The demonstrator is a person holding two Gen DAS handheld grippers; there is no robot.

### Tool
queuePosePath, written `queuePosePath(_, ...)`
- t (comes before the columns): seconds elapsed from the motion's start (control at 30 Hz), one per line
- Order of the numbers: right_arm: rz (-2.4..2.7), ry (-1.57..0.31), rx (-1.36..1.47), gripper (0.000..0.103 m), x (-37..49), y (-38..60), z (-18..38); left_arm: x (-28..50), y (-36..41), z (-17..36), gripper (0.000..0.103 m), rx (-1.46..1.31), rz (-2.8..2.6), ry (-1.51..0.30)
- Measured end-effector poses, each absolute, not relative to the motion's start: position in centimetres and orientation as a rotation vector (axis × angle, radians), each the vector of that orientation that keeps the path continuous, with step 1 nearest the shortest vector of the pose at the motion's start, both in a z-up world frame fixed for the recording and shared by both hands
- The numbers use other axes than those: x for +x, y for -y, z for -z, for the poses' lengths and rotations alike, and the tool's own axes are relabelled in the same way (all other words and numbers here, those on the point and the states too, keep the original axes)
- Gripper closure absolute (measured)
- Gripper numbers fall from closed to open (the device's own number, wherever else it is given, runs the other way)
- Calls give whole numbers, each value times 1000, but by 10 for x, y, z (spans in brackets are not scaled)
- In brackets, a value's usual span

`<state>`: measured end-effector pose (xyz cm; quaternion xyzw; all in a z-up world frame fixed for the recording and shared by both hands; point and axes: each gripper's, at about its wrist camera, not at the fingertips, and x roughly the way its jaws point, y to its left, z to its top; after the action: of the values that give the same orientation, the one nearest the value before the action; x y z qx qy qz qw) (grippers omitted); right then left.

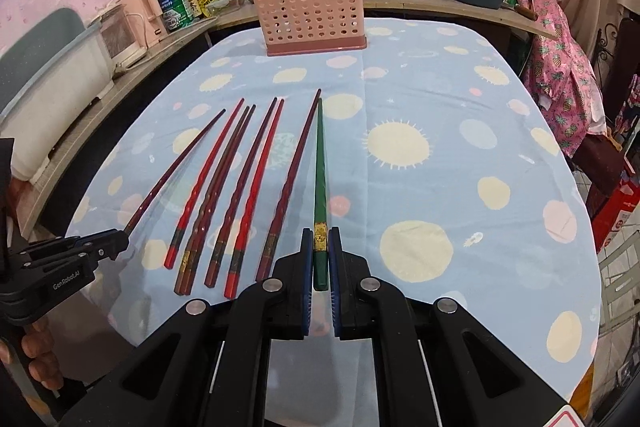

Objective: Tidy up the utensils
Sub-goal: 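Lift and carry both chopsticks toward the pink holder with both tools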

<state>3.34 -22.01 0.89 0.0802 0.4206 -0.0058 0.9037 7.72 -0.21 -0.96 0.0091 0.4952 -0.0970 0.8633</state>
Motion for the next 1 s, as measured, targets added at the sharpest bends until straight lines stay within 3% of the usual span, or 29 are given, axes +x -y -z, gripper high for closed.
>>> queuePosePath(0.63, 41, -643, 226, 96, 65, 264, -106, 117, -8, -87, 96, -53, 209, -849)
queuePosePath(1.0, 49, -590, 265, 96, 99, 283, -128, 163, 0, -130, 96, -53, 180, -728)
